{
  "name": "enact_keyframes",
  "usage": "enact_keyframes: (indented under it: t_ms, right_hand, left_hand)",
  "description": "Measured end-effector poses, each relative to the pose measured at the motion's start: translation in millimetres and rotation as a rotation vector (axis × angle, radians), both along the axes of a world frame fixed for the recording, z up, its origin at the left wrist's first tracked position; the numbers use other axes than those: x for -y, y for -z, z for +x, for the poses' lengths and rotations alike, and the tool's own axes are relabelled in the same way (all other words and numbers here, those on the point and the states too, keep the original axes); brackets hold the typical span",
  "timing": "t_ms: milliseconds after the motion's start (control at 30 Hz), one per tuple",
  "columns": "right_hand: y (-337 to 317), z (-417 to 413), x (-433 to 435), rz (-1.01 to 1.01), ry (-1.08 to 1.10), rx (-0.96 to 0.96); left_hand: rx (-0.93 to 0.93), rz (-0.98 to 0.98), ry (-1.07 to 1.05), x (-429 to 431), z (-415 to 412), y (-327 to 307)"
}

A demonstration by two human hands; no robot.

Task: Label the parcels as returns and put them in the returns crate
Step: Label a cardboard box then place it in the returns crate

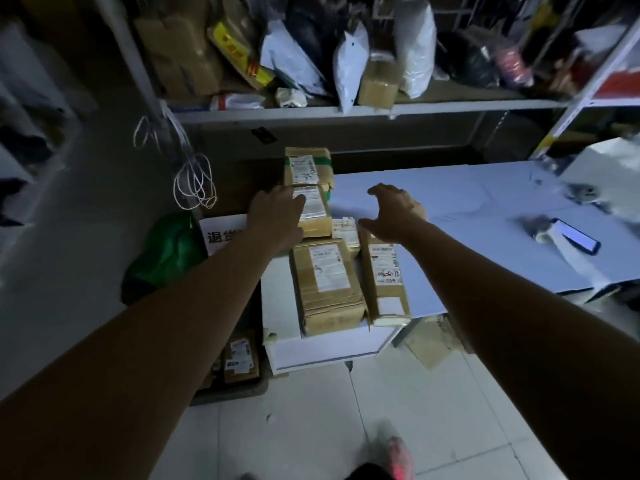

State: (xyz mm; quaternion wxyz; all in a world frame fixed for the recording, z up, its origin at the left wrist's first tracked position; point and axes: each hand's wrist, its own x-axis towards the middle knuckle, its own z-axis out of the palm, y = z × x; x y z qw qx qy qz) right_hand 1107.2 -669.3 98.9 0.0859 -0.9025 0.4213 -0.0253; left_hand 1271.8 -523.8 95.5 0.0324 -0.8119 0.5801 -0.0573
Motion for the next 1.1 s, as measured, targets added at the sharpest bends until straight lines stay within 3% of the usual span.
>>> enact_keyframes:
  t_ms: [233, 533, 733, 900, 1100]
  right_hand:
    - [38, -63, 103, 0.112, -0.083, -0.019]
    - [128, -65, 173, 0.325, -0.229, -0.083]
    - [179, -30, 190, 0.380, -0.261, -0.138]
    - [198, -14, 204, 0.365, -0.284, -0.176]
    - [190, -13, 230, 0.466, -0.200, -0.173]
  left_hand:
    - [0.045, 0.059, -0.027, 84, -93, 56]
    - [-0.328, 0.082, -0.121, 110, -173, 152]
    - [-0.205, 0.321, -0.108, 120, -178, 194]
    - [-0.134, 0.164, -0.089, 129, -174, 223]
    - [-0.233, 0.259, -0.063, 142, -174, 200]
